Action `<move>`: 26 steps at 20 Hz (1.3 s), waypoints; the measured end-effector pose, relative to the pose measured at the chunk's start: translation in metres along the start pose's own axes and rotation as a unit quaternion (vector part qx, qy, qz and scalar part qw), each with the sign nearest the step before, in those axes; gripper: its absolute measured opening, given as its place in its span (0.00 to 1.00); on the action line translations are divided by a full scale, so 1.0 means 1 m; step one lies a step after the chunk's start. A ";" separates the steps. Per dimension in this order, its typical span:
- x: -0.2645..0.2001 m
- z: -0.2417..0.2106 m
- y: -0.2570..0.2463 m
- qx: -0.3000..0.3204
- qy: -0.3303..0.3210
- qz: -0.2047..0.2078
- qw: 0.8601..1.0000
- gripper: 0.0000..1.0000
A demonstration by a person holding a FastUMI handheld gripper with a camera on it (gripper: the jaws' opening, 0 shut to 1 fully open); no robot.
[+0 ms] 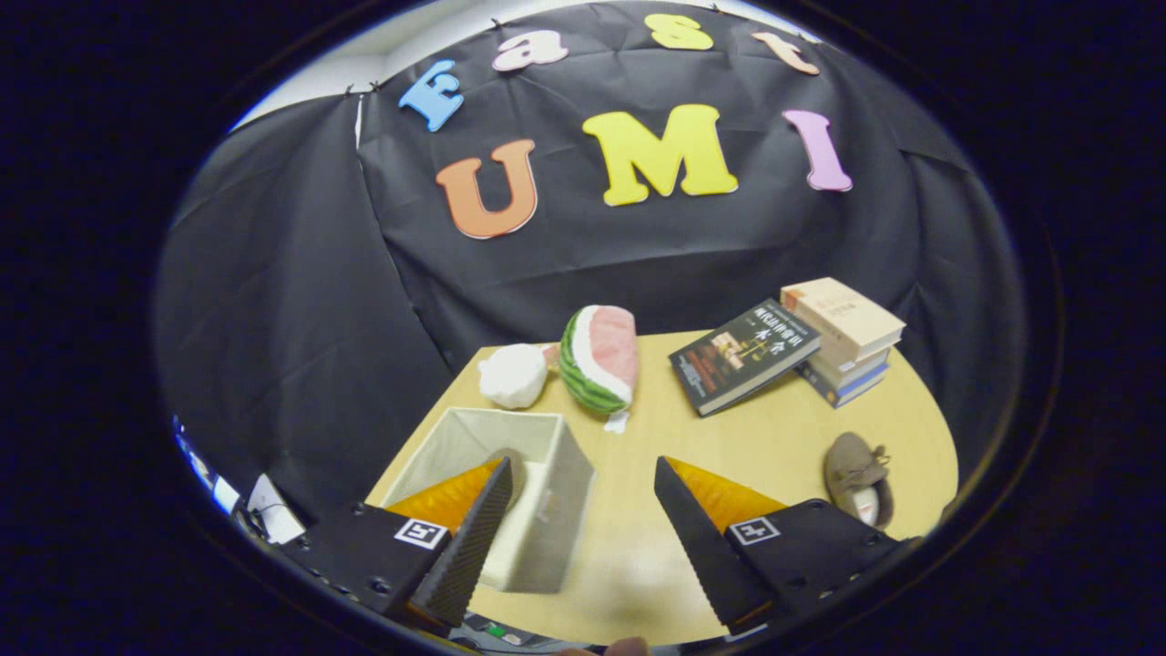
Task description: Open the storage box then place both shoes into the box .Put the left shoe in first, then the right shoe, with the right side of both shoes facing outward in a uniform manner.
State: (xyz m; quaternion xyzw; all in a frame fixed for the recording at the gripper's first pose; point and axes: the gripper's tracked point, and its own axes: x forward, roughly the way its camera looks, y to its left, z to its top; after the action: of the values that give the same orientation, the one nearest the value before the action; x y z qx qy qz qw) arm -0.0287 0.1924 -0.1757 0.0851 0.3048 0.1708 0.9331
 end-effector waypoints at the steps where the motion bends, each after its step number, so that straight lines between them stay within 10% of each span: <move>1: -0.010 0.002 -0.028 -0.005 -0.008 -0.007 1.000 0.96; 13: -0.035 -0.066 -0.301 -0.015 0.031 -0.101 0.994 0.96; 23: 0.043 -0.137 -0.355 0.006 0.136 -0.107 0.985 0.95; 26: 0.055 -0.147 -0.360 0.026 0.159 -0.104 0.981 0.75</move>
State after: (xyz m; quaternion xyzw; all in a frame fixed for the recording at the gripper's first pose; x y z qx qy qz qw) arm 0.0209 -0.1125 -0.4178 0.0486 0.4612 0.0758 0.8827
